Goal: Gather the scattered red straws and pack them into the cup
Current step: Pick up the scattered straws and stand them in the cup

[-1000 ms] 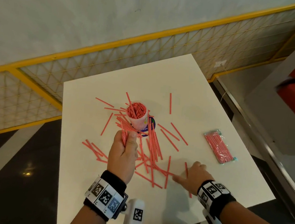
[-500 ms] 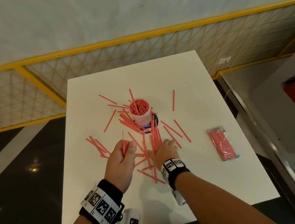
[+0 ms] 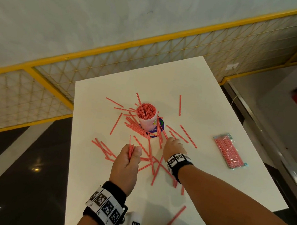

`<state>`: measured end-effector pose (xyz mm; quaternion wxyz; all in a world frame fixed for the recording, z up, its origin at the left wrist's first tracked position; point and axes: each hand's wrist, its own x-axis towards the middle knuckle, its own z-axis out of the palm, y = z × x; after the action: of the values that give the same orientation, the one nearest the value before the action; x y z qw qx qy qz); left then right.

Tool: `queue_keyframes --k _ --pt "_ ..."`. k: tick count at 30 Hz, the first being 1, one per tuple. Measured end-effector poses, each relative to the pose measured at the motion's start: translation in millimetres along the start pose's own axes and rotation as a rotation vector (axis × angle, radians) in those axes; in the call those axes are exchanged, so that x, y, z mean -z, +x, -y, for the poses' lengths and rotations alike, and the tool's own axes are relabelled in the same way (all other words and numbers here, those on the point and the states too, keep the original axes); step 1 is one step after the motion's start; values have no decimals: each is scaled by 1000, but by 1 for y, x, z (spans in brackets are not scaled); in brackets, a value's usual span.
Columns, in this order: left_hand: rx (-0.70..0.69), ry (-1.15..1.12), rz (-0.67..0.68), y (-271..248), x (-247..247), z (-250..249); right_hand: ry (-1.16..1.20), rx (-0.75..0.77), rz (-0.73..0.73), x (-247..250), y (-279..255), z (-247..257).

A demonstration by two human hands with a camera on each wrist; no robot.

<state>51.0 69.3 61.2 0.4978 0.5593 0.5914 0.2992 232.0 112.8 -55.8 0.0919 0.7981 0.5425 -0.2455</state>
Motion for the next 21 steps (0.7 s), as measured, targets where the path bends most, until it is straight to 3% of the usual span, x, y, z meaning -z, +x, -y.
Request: queue_keyframes --k 5,8,13,17,21 --pt "11 -26 5 11 -1 3 57 -5 77 3 21 -23" --pt "44 -39 6 21 -5 4 295 31 154 36 10 -34" --pt "93 -35 37 34 -23 -13 718 118 127 88 -35 -39" --pt "161 -128 162 36 -41 -45 952 267 143 124 -86 -33" --pt "146 -233 337 41 -56 -68 941 492 147 133 -105 -28"
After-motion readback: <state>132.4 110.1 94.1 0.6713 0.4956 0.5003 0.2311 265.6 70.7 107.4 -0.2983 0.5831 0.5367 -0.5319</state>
